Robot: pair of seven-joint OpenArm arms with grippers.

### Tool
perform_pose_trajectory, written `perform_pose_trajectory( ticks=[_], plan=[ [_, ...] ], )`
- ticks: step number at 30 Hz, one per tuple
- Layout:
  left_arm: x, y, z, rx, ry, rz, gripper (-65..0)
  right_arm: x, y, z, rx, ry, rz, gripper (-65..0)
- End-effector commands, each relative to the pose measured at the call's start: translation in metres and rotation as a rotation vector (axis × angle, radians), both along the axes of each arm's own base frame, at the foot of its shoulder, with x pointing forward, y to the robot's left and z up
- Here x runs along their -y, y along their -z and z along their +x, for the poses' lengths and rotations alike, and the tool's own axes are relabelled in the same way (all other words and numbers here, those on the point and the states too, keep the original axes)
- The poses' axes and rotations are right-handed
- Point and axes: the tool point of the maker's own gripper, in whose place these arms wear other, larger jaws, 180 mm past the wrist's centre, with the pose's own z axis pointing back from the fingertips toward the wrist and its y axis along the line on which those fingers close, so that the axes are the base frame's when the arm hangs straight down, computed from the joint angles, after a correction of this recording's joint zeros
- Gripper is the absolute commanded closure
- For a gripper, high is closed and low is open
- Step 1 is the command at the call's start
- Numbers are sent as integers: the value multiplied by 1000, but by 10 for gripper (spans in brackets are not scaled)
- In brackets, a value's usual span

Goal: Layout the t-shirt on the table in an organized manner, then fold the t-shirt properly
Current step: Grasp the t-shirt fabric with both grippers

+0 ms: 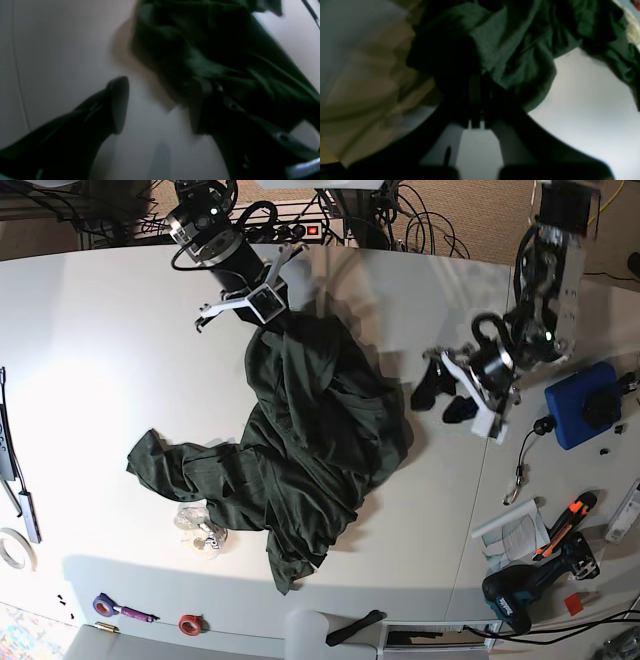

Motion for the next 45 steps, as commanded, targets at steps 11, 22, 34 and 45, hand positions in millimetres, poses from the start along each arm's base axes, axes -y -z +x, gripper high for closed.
perform_pose_trajectory(
  ticks=[11, 22, 34, 45],
  plan=[
    [15, -15, 55, -53, 18, -183, -380, 0, -6, 1, 11, 1, 3, 0],
    [63, 6, 54, -113, 113, -143, -380, 0, -6, 1, 11, 1, 3, 0],
    [73, -3, 60, -82, 122, -164, 0, -1, -10, 4, 29, 0, 11, 0],
    [40, -109, 96, 227, 175, -206, 0, -31, -47, 37, 144, 36, 176, 0]
  ],
)
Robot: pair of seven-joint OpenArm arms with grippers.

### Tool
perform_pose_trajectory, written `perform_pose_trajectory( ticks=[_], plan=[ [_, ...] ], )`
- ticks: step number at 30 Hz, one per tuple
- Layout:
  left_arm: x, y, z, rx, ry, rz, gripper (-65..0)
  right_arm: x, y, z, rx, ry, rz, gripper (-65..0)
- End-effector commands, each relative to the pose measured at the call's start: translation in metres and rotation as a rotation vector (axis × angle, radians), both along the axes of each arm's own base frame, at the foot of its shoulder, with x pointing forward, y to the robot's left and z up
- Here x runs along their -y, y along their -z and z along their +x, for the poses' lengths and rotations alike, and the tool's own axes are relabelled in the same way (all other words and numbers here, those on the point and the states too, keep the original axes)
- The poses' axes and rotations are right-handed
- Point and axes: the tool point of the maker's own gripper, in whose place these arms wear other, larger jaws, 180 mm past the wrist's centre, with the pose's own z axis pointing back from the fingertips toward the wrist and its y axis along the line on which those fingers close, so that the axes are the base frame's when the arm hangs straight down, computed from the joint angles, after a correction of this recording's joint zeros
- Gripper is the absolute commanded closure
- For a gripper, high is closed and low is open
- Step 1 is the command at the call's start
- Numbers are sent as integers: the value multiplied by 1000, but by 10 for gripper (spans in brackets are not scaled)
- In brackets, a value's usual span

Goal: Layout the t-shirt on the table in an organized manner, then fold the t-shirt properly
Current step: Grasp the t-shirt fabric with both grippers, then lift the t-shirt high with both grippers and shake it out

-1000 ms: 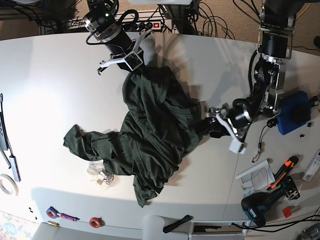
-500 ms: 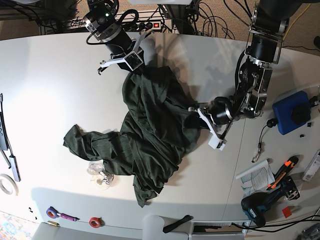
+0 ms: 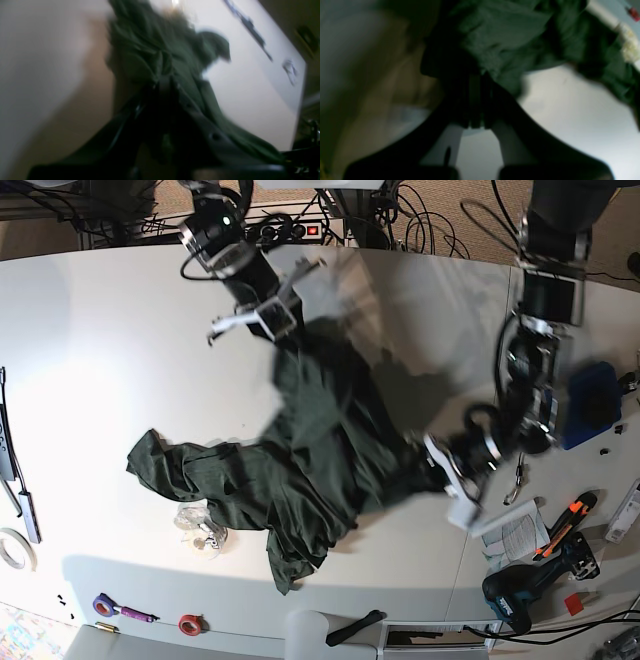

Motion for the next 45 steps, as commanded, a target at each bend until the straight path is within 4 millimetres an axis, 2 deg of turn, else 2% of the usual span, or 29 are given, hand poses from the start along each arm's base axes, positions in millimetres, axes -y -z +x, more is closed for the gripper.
perform_pose_trajectory(
  ticks=[1, 3, 6, 10, 13, 18, 21, 28, 35, 40, 42, 45],
  plan=[
    [-6, -32, 12, 86, -14, -34, 0, -10, -21, 8, 58, -5, 68, 0],
    [-17, -43, 18, 114, -31, -26, 0, -28, -36, 16, 87, -19, 131, 0],
    [-31, -59, 27, 149, -49, -18, 0, -70, -60, 21, 129, -87, 211, 0],
    [-56, -86, 39, 209, -83, 19, 0, -127, -93, 12, 195, -233, 286, 0],
    [-83, -110, 48, 261, -119, 63, 0, -143, -93, 4, 217, -302, 219, 0],
    [-134, -171, 56, 373, -191, 73, 0, -150, -117, -1, 319, -343, 299, 0],
    [-157, -205, 58, 433, -223, 108, 0, -158, -132, -9, 368, -425, 339, 0],
    [-196, -276, 53, 564, -286, 180, 0, -169, -191, -43, 555, -619, 488, 0],
    [-222, -351, 37, 709, -338, 210, 0, -156, -231, -55, 675, -610, 507, 0],
    [-229, -377, 29, 763, -359, 220, 0, -144, -242, -46, 703, -517, 486, 0],
    [-229, -375, 30, 757, -357, 221, 0, -140, -240, -39, 690, -470, 465, 0],
    [-227, -358, 34, 720, -348, 221, 0, -138, -232, -29, 650, -420, 426, 0]
  ],
)
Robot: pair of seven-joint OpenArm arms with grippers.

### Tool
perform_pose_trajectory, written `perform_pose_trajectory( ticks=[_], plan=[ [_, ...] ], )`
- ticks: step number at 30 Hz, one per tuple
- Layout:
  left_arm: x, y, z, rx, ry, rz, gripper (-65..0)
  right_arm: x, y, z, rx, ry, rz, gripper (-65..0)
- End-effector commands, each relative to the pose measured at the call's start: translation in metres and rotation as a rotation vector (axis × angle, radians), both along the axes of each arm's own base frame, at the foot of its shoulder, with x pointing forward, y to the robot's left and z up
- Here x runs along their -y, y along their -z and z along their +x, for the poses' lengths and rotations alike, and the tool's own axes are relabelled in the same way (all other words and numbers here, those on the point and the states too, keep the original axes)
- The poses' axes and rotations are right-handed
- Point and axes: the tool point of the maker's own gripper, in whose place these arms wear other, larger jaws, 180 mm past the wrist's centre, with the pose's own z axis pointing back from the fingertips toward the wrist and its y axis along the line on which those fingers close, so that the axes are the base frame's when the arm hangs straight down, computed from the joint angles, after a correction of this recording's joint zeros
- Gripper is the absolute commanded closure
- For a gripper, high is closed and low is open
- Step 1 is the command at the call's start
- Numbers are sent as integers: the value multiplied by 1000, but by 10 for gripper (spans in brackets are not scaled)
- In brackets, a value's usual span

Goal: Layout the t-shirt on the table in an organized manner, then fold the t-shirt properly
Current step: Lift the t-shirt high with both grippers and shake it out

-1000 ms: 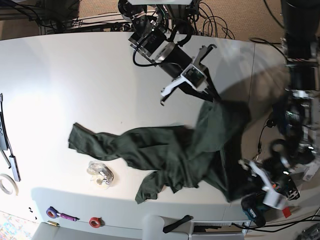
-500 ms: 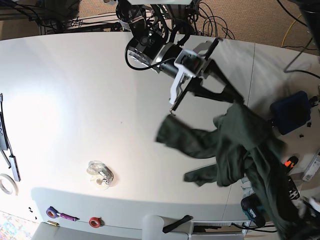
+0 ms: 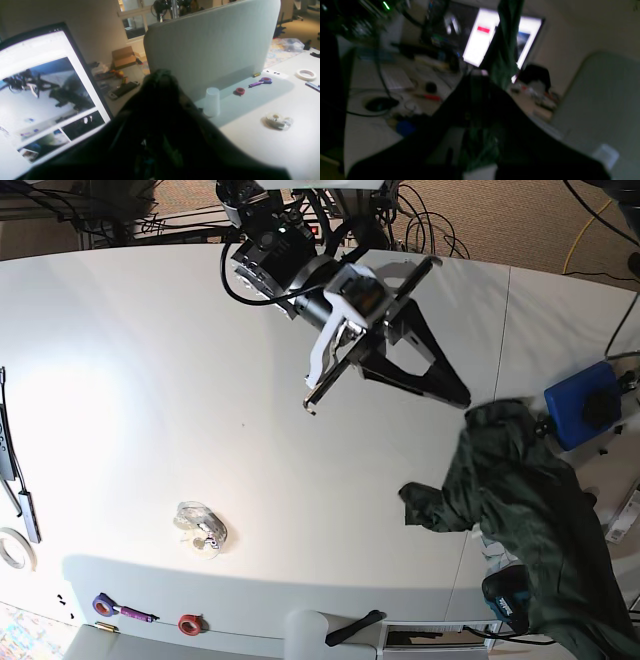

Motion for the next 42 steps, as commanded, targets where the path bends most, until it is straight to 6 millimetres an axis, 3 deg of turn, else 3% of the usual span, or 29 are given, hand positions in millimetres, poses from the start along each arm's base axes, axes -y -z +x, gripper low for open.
perform_pose_trajectory(
  ticks=[1, 7, 10, 12, 18, 24, 30, 37, 39, 42],
  plan=[
    [1, -15, -5, 50, 11, -22, 0, 4, -15, 0, 32, 19, 48, 0],
    [9, 36, 1, -76, 37, -66, 0, 13, 11, 24, 33, 189, -156, -10],
    [13, 38, 0, -79, 50, -62, 0, 21, 5, 31, 48, 251, -130, -215],
    [17, 33, -3, -62, 54, -44, 0, 27, 3, 35, 47, 289, -110, -252],
    [42, 15, -17, 14, 70, 64, 0, 23, 18, 45, 49, 300, -98, -251],
    [66, -6, -35, 107, 42, 152, 0, 12, 55, 82, -24, 324, -123, -251],
    [94, 13, -52, 113, 99, 205, 0, -8, 96, 127, -59, 298, -218, -251],
    [94, 38, -50, 90, 88, 218, 0, -10, 73, 208, -50, 337, -245, -251],
    [95, 38, -50, 94, 90, 214, 0, -11, 70, 214, -52, 331, -238, -251],
    [96, 36, -48, 108, 84, 202, 0, -19, 75, 208, -86, 267, -231, -251]
  ],
)
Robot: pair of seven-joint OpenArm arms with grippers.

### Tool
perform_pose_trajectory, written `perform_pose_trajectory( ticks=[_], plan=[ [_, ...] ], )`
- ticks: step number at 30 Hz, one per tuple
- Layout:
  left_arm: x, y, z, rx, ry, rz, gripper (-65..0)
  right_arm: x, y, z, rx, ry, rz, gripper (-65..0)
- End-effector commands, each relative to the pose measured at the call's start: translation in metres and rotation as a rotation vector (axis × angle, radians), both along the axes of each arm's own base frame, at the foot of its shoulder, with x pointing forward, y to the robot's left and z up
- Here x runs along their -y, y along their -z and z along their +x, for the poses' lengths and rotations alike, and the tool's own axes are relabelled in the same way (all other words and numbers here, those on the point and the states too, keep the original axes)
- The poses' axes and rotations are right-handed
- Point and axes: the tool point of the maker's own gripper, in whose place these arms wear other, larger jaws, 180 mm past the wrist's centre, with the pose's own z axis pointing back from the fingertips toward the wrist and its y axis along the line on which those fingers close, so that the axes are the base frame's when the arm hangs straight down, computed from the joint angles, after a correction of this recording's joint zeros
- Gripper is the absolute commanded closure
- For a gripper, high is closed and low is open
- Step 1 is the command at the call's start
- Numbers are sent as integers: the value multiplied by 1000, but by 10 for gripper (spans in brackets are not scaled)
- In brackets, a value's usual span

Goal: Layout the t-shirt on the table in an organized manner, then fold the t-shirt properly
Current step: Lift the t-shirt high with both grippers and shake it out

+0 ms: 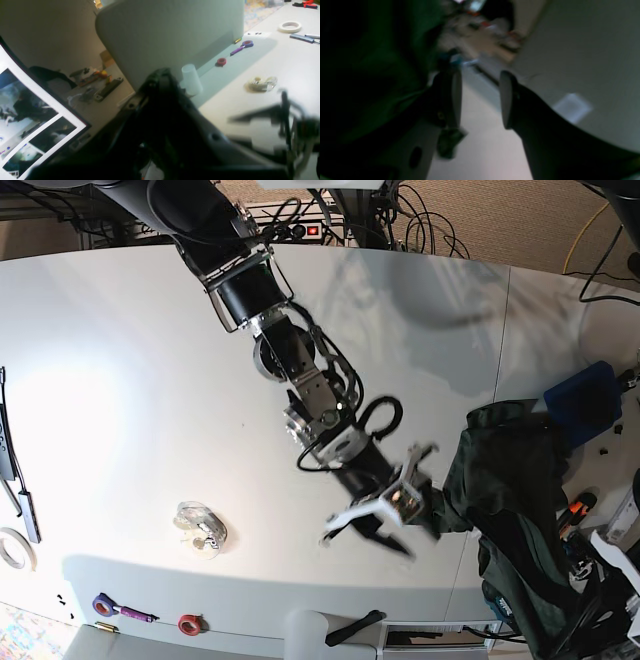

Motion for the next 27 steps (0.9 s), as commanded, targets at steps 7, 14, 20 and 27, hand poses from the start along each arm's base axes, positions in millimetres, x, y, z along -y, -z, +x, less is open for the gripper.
perform_pose_trajectory(
  ticks=[7, 14, 20, 27],
  plan=[
    [3, -23, 3, 84, -22, -77, 0, -23, -6, -18, -17, -139, 13, -314],
    [8, -22, 4, 84, -8, -99, 0, -15, 3, 3, -48, -83, 30, -321],
    [10, -24, 4, 92, -1, -108, 0, -25, 9, 3, -69, -119, 15, -339],
    [10, -24, 4, 91, -2, -107, 0, -45, 13, -13, -47, -132, 3, -366]
  ],
)
